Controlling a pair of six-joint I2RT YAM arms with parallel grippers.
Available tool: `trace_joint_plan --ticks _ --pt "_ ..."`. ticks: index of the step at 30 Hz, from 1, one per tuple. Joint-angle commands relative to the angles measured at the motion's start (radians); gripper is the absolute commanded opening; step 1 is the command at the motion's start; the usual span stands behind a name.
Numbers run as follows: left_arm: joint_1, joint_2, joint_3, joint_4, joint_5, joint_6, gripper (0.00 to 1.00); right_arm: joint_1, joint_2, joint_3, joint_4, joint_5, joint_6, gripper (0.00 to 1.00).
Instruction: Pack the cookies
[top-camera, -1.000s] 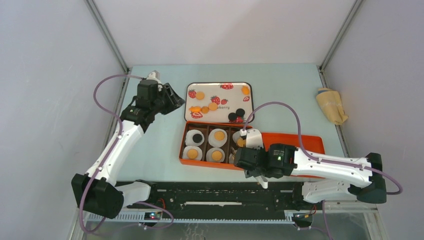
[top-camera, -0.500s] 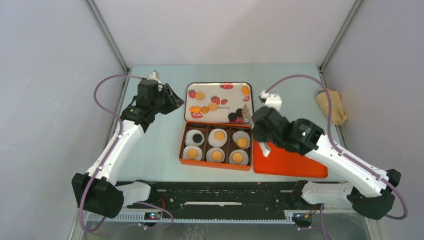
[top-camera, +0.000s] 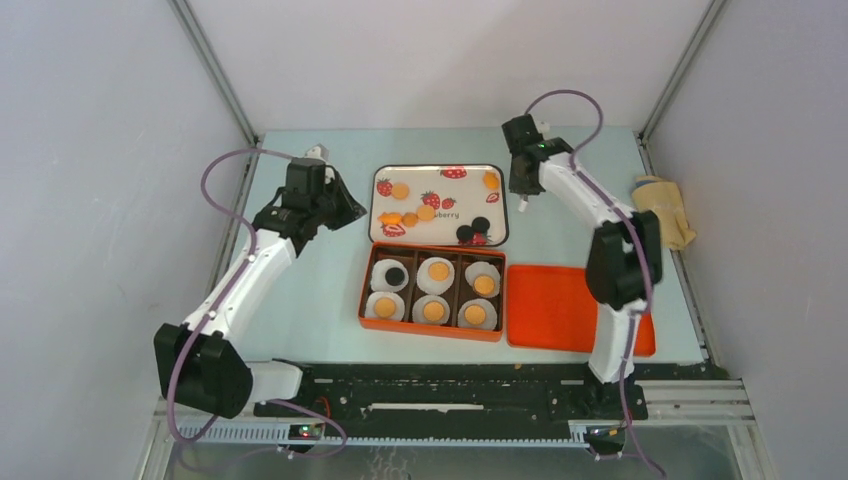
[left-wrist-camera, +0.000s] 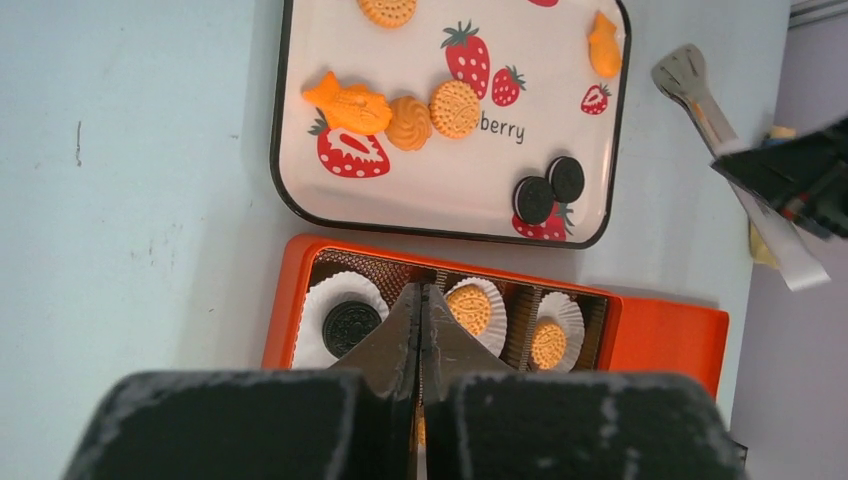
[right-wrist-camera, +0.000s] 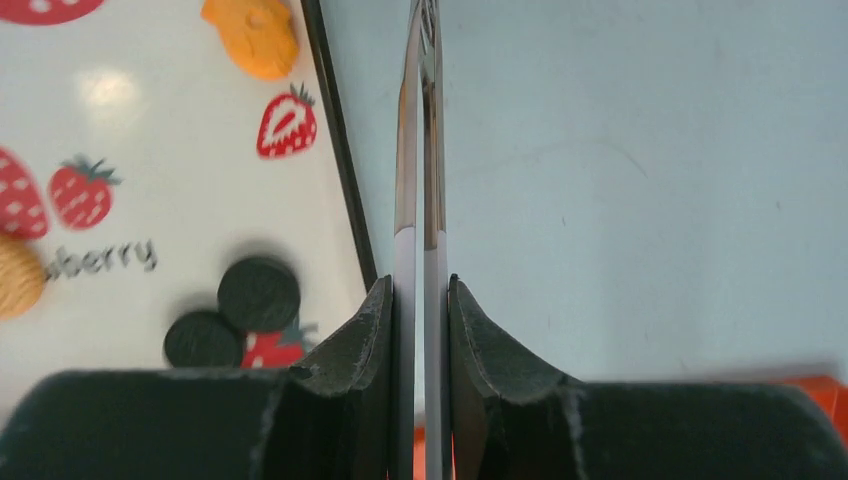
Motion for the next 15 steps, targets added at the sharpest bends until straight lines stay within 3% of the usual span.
trace_joint_plan --ticks 1,5,11,15 --pt "-0.006 0.024 0.039 0.033 0.011 0.013 0.0 -0.005 0.173 0.241 -0.015 0.069 -0.112 0.12" --pt "-0.006 0.039 0.042 0.034 0.006 0.012 0.0 -0.033 0.272 0.3 -0.059 0.11 -0.133 0.13" --pt "-0.009 0.087 0.046 0.053 0.011 -0.003 0.0 -0.091 0.318 0.168 -0.053 0.012 -0.098 0.17" --pt "-0.016 0.116 0.052 0.058 0.006 -0.005 0.0 -0.097 0.359 0.143 -0.08 0.011 -0.094 0.4"
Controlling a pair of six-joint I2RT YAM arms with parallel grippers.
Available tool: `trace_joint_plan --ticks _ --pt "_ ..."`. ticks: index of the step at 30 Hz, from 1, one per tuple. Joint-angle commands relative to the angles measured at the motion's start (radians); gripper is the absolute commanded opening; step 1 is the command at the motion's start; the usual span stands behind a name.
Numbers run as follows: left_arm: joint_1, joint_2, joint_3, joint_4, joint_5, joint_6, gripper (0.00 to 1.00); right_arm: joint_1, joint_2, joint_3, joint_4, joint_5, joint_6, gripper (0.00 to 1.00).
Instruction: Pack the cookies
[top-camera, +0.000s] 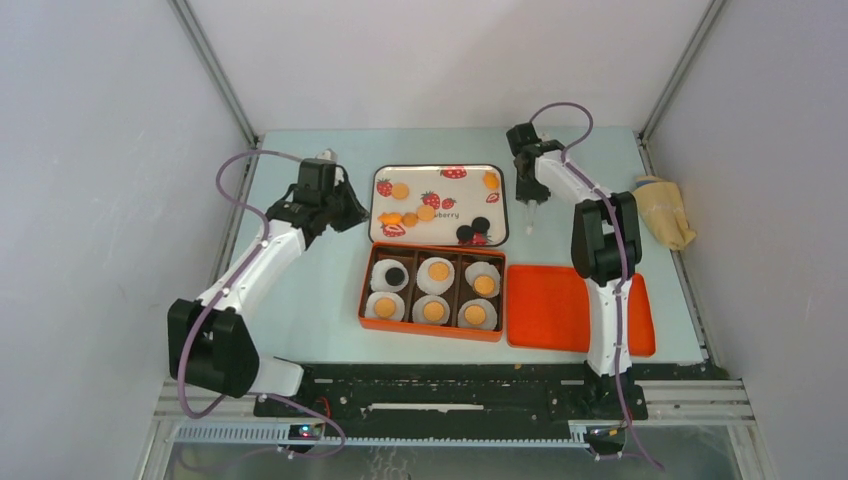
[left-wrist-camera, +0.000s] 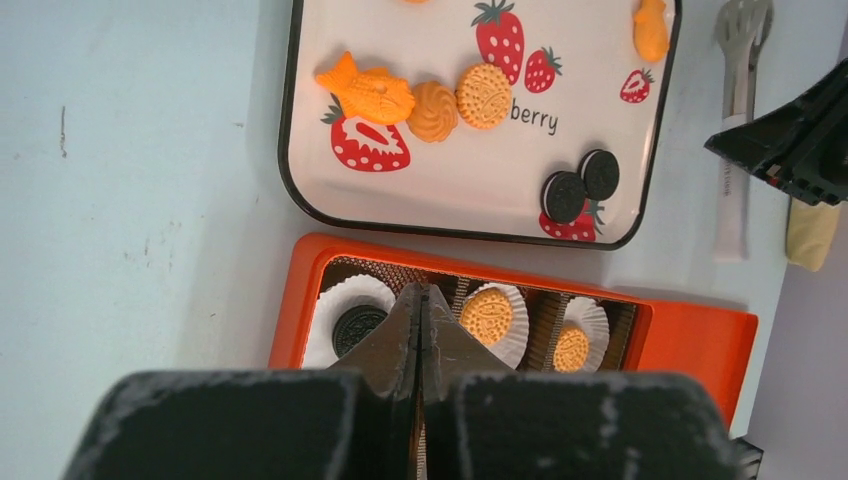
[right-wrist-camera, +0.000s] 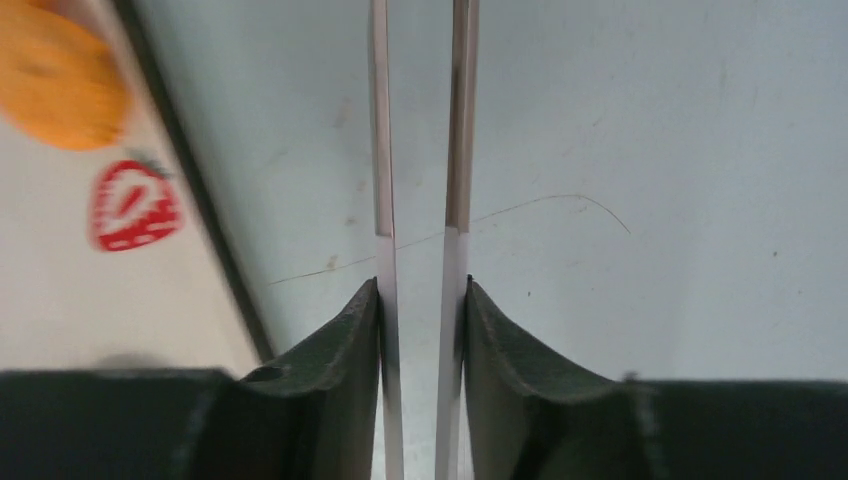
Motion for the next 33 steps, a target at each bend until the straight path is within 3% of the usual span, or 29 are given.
trace_joint_plan --ticks 1,4,10,16,20,22,23,26,28,33 --pt "-0.015 0.023 0.05 0.04 0.006 -0.002 0.0 -0.017 0.066 -0.031 -0.073 -0.021 0.001 0.45" --pt "-0.02 0.031 0.048 0.042 0.004 -0.004 0.0 -0.018 0.071 -0.031 -0.067 -0.045 -0.005 0.57" --pt "-0.021 0.027 0.036 0.042 -0.007 0.001 0.0 -0.018 0.052 0.002 -0.084 -0.079 -0.01 0.65" --pt "-0.023 0.023 0.035 0.044 -0.005 0.002 0.0 0.015 -0.193 -0.116 0.006 -0.054 -0.019 0.74" --pt "-0.027 0.019 0.039 0.044 0.0 0.004 0.0 0.054 -0.266 -0.109 -0.063 -0.048 -0.04 0.75" --pt "-0.029 0.015 0.036 0.045 0.0 0.004 0.0 0.087 -0.29 -0.143 -0.069 -0.04 -0.052 0.7" --pt "-0.029 0.015 0.034 0.046 0.0 0.004 0.0 0.104 -0.294 -0.158 -0.075 -0.037 -0.048 0.62" --pt "-0.031 0.014 0.033 0.046 0.007 0.007 0.0 0.142 -0.292 -0.219 -0.065 -0.043 -0.028 0.17" --pt "-0.031 0.011 0.033 0.046 0.009 0.008 0.0 0.15 -0.279 -0.271 -0.051 -0.057 -0.008 0.0" --pt "-0.031 -0.01 0.028 0.041 0.006 0.013 0.0 0.166 -0.266 -0.394 -0.001 -0.1 0.03 0.0"
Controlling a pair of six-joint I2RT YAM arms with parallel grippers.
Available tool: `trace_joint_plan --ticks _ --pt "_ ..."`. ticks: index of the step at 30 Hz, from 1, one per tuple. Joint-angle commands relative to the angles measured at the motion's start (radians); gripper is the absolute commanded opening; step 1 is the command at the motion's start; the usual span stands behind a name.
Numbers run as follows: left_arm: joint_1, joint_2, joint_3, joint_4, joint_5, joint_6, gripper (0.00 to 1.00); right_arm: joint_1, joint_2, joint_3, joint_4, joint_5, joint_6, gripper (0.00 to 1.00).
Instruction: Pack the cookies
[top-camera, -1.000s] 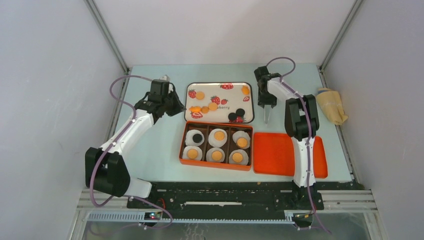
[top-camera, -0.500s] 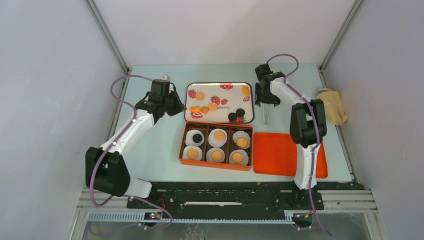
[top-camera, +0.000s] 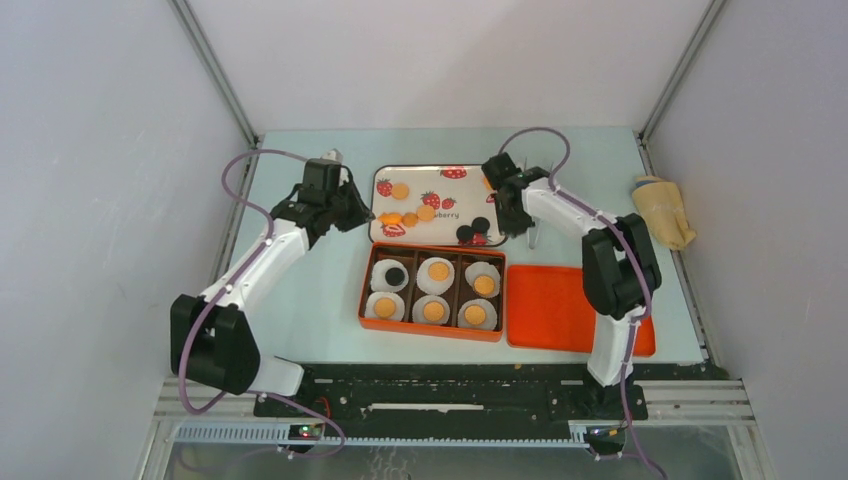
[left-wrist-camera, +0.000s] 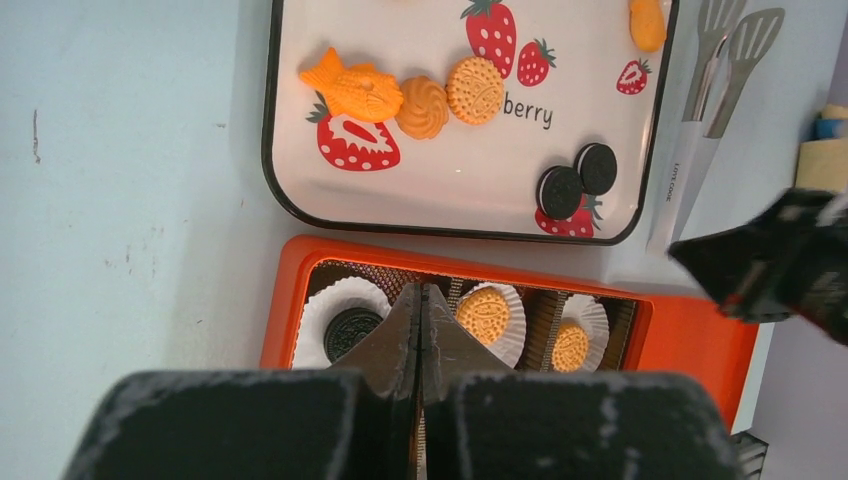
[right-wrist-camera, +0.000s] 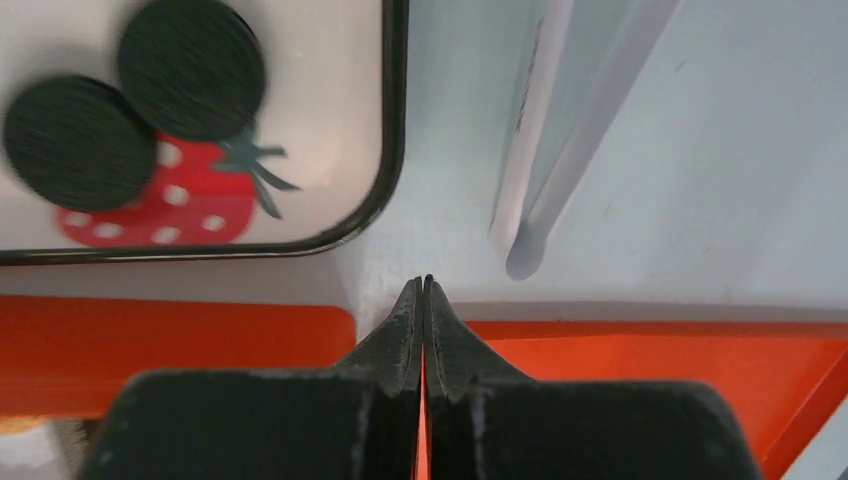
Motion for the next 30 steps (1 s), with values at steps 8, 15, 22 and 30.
trace_joint_plan --ticks 8,15,22,30 --pt "-0.007 -0.055 0.022 0.019 0.009 0.011 0.0 -0.002 0.111 -0.037 0.042 -0.069 0.038 0.0" --pt "-0.007 -0.076 0.017 0.002 -0.006 0.015 0.0 0.011 0.293 0.213 -0.022 -0.139 0.021 0.0" --pt "-0.007 -0.113 0.005 -0.027 -0.019 0.019 0.0 0.025 0.498 0.582 -0.114 -0.206 0.005 0.0" --pt "-0.022 -0.15 -0.021 -0.046 0.025 0.039 0.0 0.04 0.533 0.759 -0.081 -0.186 0.008 0.0"
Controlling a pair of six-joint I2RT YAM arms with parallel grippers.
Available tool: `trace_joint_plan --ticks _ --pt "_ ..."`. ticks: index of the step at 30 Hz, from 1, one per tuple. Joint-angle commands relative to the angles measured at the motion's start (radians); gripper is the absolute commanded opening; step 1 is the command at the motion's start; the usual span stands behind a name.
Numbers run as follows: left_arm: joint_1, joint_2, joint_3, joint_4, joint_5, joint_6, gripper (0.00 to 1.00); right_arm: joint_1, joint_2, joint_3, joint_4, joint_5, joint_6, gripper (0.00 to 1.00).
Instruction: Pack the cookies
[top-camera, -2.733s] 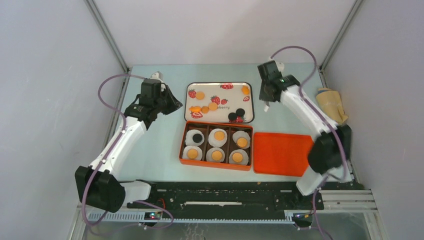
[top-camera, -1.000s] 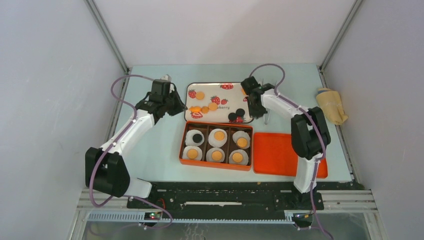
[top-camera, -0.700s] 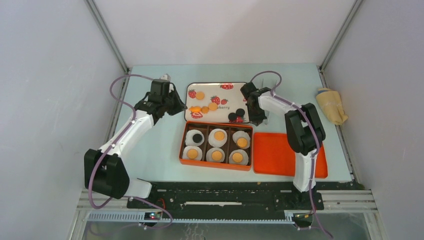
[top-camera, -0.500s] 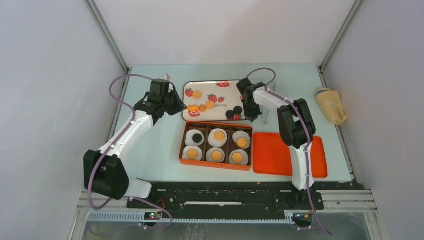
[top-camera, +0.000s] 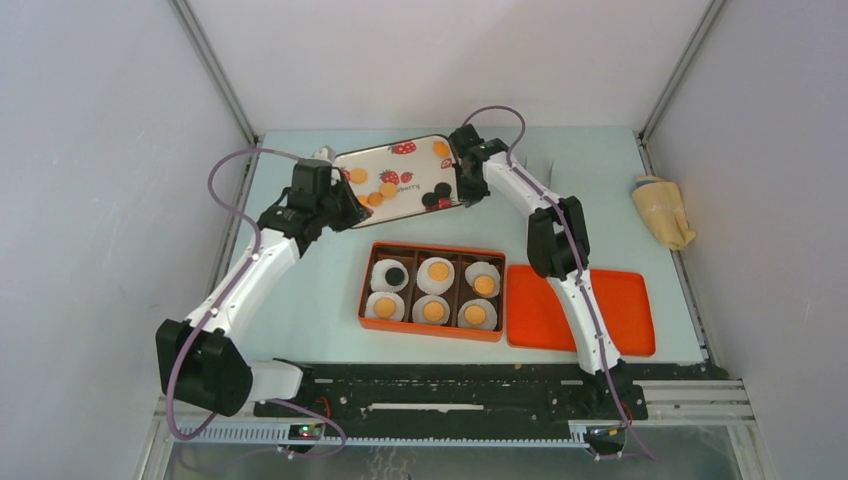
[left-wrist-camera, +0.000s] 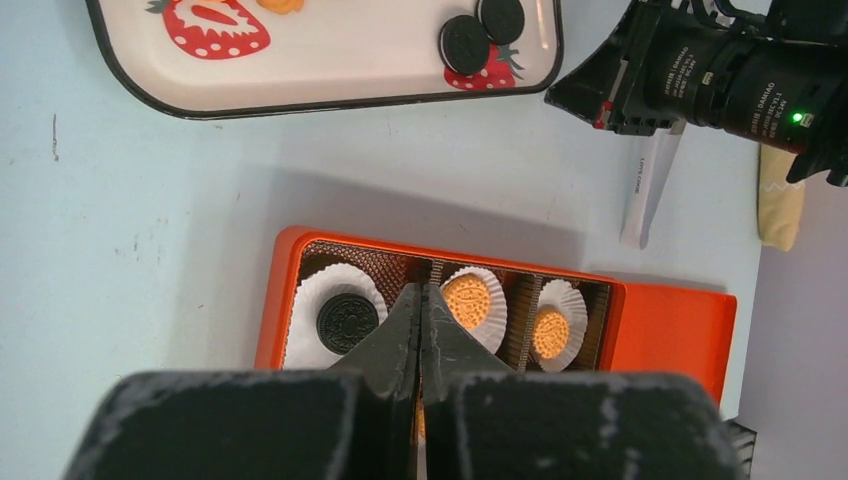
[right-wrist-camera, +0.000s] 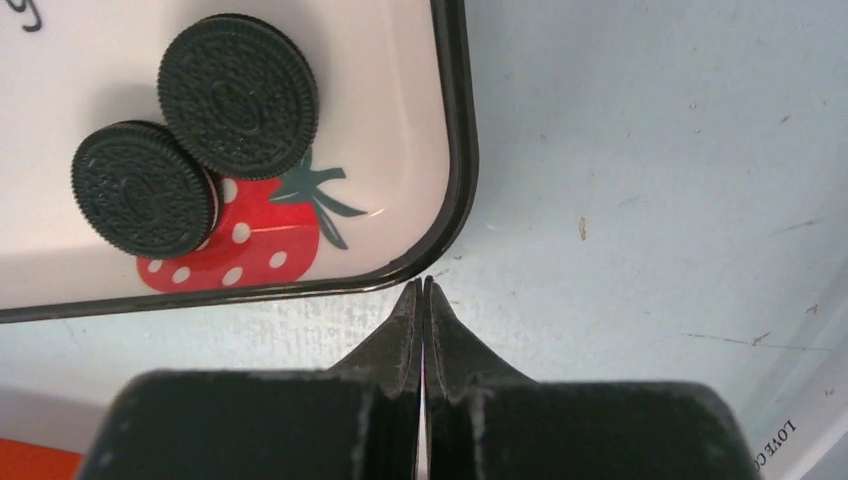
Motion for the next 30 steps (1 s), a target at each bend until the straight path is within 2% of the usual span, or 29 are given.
trace_joint_plan --ticks 1,5,8,15,19,25,30 --pt "-0.032 -0.052 -0.019 -0.016 0.026 0.047 0.0 0.025 -0.142 -0.099 0.109 0.036 -0.004 0.0" --pt "-0.099 -0.035 -0.015 -0.023 0.022 0.074 0.0 0.051 -0.392 -0.352 0.288 0.117 0.009 0.0" --pt "-0.175 0.035 0.013 -0.023 0.014 0.088 0.0 0.065 -0.569 -0.484 0.317 0.169 0.017 0.0" --pt "-0.276 0.246 0.078 0.015 0.061 0.06 0.0 0.076 -0.933 -0.758 0.212 0.259 0.053 0.0" --pt "-0.301 0.354 0.102 0.05 0.098 0.051 0.0 0.071 -1.142 -0.972 0.188 0.242 0.089 0.0" --pt "-0.322 0.468 0.148 0.088 0.099 0.034 0.0 0.085 -1.32 -1.177 0.105 0.239 0.152 0.0" --pt "-0.32 0.527 0.223 0.094 0.062 0.048 0.0 0.134 -1.324 -1.271 0.053 0.212 0.188 0.01"
